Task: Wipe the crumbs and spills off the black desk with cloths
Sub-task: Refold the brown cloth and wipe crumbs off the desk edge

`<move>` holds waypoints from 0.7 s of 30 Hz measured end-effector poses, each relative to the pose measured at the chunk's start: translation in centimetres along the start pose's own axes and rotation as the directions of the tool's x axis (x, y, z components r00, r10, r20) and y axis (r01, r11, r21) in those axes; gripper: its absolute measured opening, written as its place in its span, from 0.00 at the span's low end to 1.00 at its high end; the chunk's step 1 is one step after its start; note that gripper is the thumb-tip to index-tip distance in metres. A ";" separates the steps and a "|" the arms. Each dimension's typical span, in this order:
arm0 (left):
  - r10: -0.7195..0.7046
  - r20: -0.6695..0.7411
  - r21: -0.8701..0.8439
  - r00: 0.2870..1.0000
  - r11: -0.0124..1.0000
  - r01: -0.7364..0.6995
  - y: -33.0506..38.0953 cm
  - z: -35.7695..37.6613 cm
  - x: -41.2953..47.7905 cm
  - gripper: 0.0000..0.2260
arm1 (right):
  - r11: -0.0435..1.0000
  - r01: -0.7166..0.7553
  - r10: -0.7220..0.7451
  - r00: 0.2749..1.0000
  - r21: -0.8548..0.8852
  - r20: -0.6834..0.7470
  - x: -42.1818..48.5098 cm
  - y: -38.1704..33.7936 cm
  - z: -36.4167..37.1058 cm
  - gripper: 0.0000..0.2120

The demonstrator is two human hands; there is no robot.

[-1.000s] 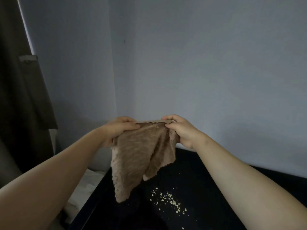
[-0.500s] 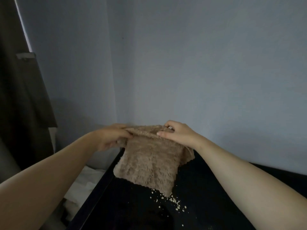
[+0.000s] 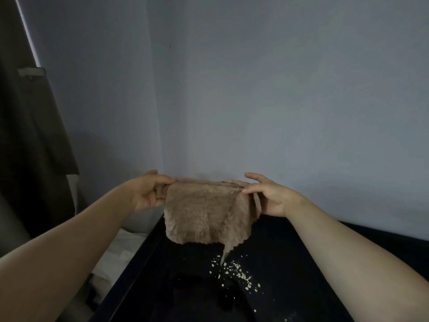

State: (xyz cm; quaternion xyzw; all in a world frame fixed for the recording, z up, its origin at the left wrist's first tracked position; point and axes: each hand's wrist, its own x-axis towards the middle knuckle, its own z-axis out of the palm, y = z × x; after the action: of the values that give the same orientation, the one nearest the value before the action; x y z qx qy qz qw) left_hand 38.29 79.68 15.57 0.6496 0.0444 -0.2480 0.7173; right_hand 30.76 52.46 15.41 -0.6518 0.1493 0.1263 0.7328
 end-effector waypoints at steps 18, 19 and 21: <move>0.104 0.246 0.952 0.964 0.160 -0.260 -2.7 1.2 0.9 0.15 | 0.036 0.138 -0.251 0.960 -0.990 0.125 1.4 2.4 1.4 0.17; 0.101 0.236 0.949 0.966 0.187 -0.252 -2.6 1.1 0.8 0.15 | 0.007 0.126 -0.276 0.954 -0.992 0.119 1.5 2.3 1.2 0.17; 0.095 0.207 0.941 0.974 0.253 -0.225 -2.5 0.7 0.7 0.14 | 0.051 0.097 -0.245 0.966 -0.994 0.082 1.6 2.0 0.4 0.18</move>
State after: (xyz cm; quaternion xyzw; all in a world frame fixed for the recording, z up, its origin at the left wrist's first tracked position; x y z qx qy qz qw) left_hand 37.71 78.67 13.15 0.9366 -0.2187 -0.1848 0.2023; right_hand 31.51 53.13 12.97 -0.9930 -0.0151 0.0702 0.0940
